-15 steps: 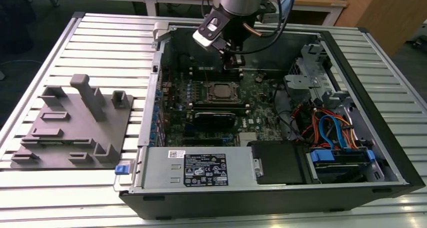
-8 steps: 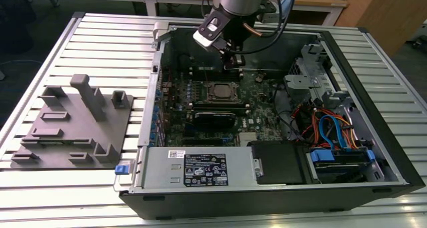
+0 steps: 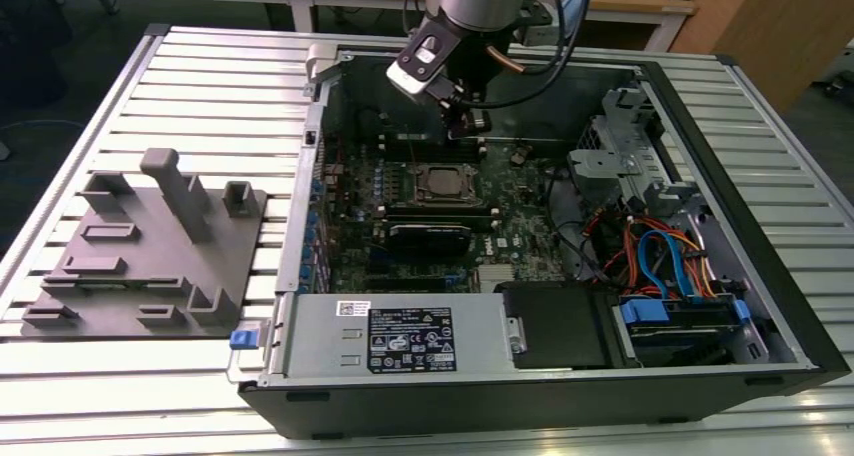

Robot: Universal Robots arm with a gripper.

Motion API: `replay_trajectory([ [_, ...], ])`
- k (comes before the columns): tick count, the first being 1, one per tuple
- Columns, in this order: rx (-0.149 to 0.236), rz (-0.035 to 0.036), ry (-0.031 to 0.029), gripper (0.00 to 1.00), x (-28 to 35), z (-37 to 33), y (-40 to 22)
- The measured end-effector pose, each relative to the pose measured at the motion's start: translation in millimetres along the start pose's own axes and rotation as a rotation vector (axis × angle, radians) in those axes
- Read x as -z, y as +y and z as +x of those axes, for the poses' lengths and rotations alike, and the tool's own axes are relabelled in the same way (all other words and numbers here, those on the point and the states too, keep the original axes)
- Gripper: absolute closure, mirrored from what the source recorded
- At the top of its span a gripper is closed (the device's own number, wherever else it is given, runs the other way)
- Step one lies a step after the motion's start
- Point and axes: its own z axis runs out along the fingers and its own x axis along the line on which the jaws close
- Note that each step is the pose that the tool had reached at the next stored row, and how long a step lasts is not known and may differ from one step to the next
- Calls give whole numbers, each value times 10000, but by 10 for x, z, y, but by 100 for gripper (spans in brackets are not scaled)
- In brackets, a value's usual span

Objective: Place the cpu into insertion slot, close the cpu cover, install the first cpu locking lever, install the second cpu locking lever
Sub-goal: 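Install the first cpu locking lever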

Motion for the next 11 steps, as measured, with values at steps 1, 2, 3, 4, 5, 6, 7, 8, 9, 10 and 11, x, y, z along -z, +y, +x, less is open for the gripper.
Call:
replay_trajectory([
  [1,19,1,-1,89,0,0,0],
  [2,44,2,-1,89,0,0,0],
  [3,71,4,-2,89,0,0,0],
  [4,99,5,-3,89,0,0,0],
  [5,128,6,-3,89,0,0,0],
  [6,152,7,-3,89,0,0,0],
  [7,174,8,-3,89,0,-1,0],
  [8,194,9,-3,89,0,-1,0],
  [9,214,9,-4,89,0,-1,0],
  [10,234,11,-4,89,0,-1,0],
  [11,254,12,-5,89,0,-1,0],
])
